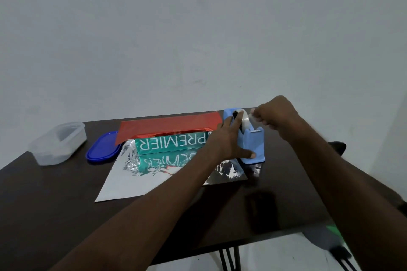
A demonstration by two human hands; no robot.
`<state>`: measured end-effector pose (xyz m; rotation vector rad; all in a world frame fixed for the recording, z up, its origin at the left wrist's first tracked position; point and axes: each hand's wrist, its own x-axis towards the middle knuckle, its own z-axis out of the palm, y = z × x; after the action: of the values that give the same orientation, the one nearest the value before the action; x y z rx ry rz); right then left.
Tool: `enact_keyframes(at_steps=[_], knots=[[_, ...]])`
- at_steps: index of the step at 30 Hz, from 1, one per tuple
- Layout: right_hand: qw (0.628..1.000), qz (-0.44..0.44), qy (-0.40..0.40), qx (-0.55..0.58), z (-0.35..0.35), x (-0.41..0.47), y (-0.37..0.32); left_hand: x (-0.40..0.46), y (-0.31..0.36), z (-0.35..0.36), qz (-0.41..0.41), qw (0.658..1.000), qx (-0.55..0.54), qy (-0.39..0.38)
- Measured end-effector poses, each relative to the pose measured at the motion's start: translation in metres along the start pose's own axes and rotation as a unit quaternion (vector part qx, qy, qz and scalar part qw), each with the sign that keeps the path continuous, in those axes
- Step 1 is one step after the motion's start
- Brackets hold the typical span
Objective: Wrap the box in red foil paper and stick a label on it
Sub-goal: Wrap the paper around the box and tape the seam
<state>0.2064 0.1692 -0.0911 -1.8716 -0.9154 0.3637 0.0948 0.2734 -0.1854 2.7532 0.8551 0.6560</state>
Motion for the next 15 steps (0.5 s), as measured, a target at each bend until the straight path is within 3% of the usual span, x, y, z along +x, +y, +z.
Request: enact_keyframes(at_steps=[8, 15], knots=[[0.985, 0.054, 0.041, 0.159, 0.012, -0.043, 0.054, -0.002, 0.0, 0.002, 0.009, 1.0, -0.022, 0.009], [0.966, 0.033, 0.088, 0.242, 0.031, -0.055, 0.08, -0.004, -0.001, 0.004, 0.017, 0.999, -0.026, 0.022]])
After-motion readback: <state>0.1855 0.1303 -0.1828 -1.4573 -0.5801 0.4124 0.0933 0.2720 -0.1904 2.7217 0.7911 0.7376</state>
